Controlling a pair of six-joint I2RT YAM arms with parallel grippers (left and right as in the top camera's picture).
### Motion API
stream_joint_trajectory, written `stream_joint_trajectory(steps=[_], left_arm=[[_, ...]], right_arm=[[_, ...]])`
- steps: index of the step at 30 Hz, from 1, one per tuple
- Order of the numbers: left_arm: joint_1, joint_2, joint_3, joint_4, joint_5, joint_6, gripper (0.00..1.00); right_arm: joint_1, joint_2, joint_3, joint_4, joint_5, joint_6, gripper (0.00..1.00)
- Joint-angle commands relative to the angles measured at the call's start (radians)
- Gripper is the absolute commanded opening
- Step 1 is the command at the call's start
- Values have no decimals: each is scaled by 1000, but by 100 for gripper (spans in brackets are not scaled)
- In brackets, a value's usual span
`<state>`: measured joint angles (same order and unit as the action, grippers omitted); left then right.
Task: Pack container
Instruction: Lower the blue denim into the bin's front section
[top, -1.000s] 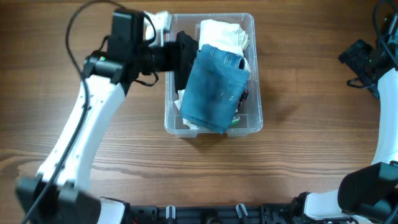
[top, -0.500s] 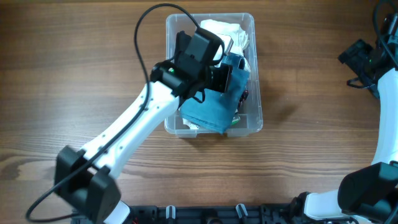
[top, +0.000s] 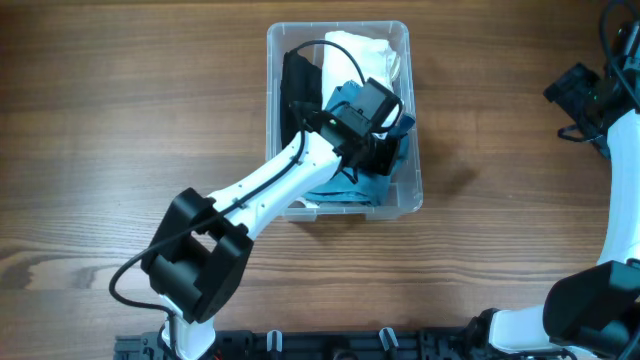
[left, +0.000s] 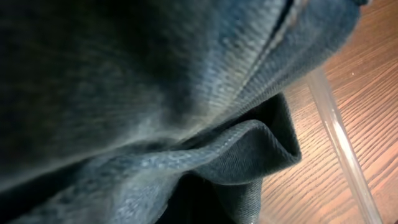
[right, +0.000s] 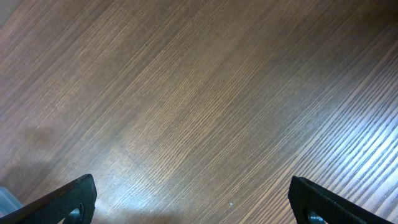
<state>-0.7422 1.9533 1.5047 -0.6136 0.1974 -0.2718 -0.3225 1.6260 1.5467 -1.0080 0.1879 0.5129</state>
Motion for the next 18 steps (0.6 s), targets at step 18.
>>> stream_joint_trajectory(steps=[18], left_arm=[[34,-301,-10,-298,7,3,6]], right_arm=[[0,5,-2,3,6,13,100]])
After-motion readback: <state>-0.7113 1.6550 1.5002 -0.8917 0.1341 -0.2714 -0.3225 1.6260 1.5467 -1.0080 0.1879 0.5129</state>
